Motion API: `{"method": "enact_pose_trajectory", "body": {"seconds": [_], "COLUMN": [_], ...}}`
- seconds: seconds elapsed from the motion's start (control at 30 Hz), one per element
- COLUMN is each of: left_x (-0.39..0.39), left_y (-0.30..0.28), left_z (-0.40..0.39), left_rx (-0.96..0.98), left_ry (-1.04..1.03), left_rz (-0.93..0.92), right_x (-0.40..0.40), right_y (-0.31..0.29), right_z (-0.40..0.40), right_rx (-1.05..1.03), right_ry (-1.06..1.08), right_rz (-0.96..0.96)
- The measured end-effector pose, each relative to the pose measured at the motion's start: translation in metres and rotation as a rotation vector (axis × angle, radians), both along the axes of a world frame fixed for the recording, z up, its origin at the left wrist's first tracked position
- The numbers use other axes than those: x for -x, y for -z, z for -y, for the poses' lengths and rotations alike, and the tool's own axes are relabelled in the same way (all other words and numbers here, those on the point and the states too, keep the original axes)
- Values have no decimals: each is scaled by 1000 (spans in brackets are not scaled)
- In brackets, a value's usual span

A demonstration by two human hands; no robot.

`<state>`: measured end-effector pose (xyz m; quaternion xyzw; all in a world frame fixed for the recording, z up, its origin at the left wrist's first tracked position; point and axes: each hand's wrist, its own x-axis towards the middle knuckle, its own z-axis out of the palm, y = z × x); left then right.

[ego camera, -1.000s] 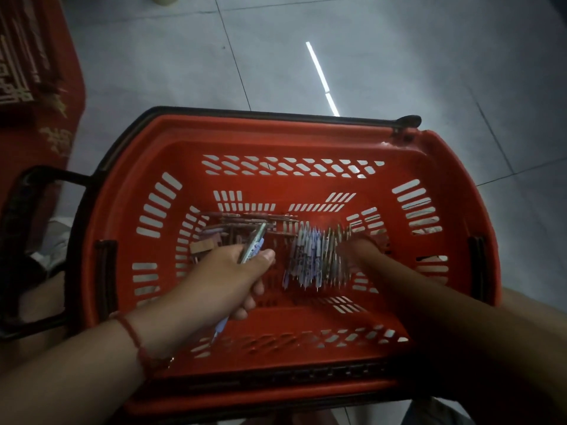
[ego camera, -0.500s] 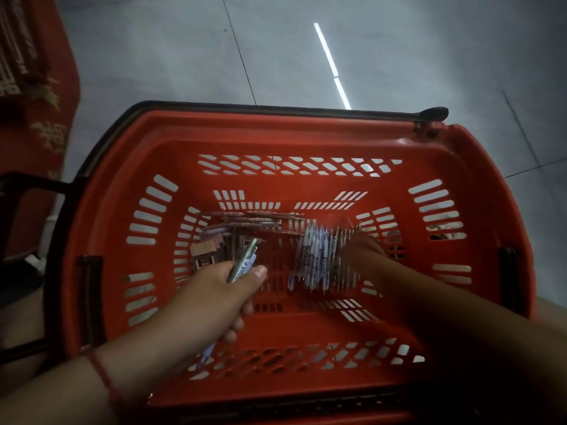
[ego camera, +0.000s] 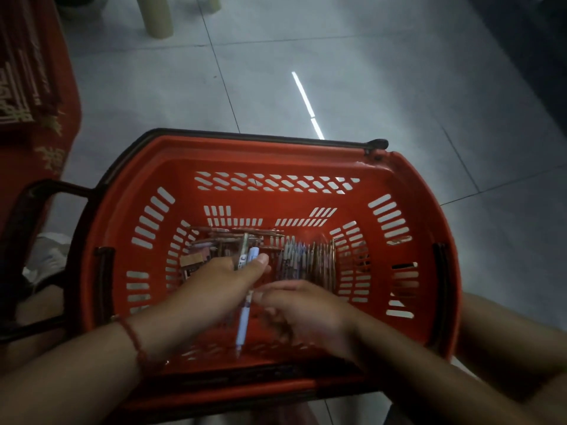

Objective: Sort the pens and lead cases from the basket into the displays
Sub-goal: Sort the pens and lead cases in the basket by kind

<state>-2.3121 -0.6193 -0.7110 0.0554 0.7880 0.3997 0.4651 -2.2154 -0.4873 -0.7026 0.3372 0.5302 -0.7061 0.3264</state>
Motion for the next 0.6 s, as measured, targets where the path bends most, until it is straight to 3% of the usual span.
{"method": "enact_pose_trajectory", "body": {"seconds": [0.13,0.23,0.43,0.6], "left_x": [-4,-3,-4,0], "left_y": [-21,-29,-42,-35], "left_z": [-4,-3,-1,5], "left_rx": [-56,-98,-223,-154], "left_ry": [78,80,-20,9], "left_rz": [-21,-49,-12,-104], "right_x": [-10,-13,-13,-15], "right_y": [-6,-13,-22,-20], "right_z": [18,20,23,1], "right_rx": [-88,-1,-168,-274], "right_ry": [190,287,265,207], "right_rz": [-34,-71,-126,-100]}}
